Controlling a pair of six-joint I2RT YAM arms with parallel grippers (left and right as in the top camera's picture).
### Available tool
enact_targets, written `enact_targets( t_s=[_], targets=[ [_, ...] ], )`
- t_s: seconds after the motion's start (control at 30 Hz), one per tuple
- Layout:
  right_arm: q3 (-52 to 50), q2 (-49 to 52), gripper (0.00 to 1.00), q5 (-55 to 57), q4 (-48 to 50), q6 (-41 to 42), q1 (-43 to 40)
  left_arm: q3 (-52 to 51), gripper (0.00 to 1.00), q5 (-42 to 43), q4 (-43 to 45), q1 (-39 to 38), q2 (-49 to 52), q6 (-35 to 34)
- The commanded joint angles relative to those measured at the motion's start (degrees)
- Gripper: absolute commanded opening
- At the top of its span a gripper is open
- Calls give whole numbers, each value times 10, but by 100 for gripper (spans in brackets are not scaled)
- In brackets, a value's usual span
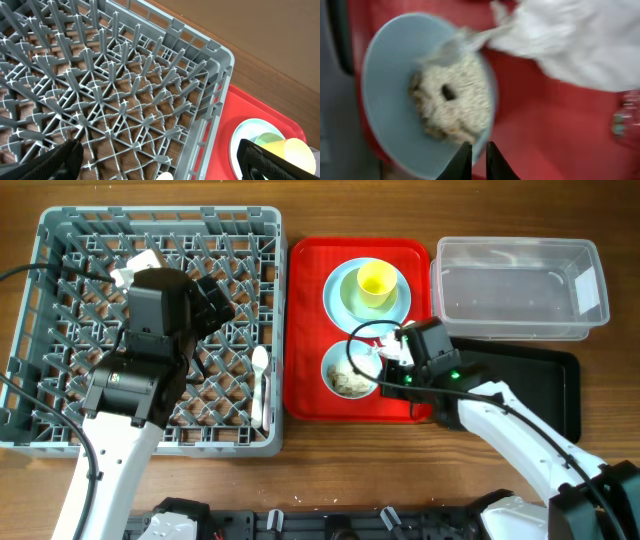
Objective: Sort waste into correct bins and load items into the dishwasher rack
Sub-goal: 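Reach the right gripper to the white tissue on the rice bowl and grasp, then carry the tissue with the right gripper into the clear bin and release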
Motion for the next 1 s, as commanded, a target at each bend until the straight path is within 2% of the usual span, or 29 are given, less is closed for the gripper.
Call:
enact_targets(
  t_s=[0.0,0.1,0.17,0.23,0.3,0.33,0.4,0.43,0.5,0.57,0.7,0.83,0.97],
  targets=[
    [-3,1,16,-54,8,9,35,4,100,-5,1,4,0,2],
    [-3,1,24,-73,21,12,70,4,100,-5,1,4,0,2],
    [-3,-2,26,-73,17,6,70,4,100,-5,1,4,0,2],
    [20,-38,32,-61,-22,-16,68,4,100,-5,1,4,0,3],
    [62,-72,36,10,-95,-28,68,4,100,-5,1,4,0,3],
    [98,-95,45,68,-148,-55,68,4,100,-5,1,4,0,3],
    [121,-110,65,132,-185,-76,65,4,100,-5,1,4,0,2],
    [123,-112,69,165,-192,-86,59,4,100,-5,1,4,0,2],
    [123,-99,68,218,-191,-86,36,4,100,-5,1,4,0,2],
    [122,-55,66,224,-162,-122,16,4,100,-5,1,4,0,2],
    [122,45,68,317,-83,-165,14,4,100,-5,1,4,0,2],
    [122,111,68,313,-41,-189,-9,4,100,-5,1,4,0,2],
    [121,146,61,205,-36,-217,-13,4,100,-5,1,4,0,2]
  ],
)
